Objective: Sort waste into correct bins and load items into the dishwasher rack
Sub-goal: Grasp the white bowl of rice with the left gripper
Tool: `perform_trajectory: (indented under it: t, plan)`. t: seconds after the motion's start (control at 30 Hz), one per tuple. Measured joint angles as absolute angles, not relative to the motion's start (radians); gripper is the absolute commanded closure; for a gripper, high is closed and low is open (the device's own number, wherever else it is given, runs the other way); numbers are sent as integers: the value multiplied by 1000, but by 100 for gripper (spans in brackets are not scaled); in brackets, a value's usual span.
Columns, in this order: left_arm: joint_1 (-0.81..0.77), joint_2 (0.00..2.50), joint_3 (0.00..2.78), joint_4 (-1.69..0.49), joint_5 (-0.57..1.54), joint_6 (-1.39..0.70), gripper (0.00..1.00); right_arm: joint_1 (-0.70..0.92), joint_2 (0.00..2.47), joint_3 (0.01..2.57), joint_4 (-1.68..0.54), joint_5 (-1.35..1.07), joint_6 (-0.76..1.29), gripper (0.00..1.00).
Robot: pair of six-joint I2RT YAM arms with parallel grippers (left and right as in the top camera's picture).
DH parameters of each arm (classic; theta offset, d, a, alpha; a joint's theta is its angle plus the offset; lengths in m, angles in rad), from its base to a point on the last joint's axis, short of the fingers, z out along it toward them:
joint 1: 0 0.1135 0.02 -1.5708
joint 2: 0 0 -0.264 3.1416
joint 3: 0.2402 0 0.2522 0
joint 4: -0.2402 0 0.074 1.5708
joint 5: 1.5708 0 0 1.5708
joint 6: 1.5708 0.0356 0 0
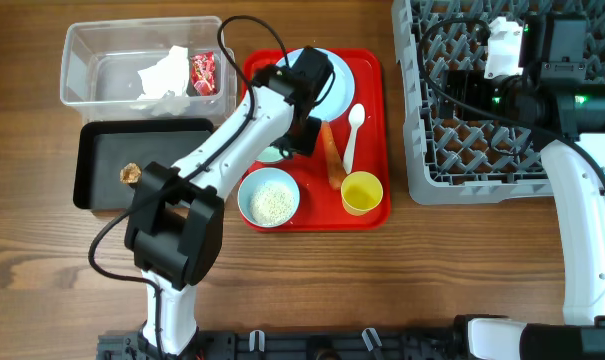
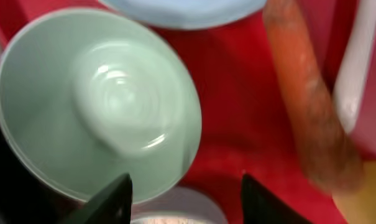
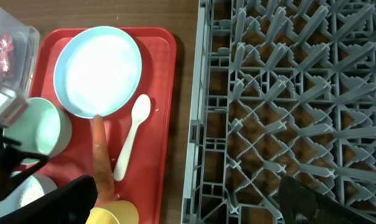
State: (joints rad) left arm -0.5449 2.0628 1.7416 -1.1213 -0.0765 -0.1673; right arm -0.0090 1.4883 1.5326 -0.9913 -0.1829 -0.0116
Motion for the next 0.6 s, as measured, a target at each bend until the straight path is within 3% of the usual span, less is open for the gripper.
perform_trajectory:
  t: [0.23,0.6]
  plan:
    - [-596,1966,1825,-1243,-51,-300,59,-9,1488,1533,-991,-183,-12,4]
    - [-682,1965,1634,-1219,-91,-688,51,-9,1488,1533,-991,-183,-12,4]
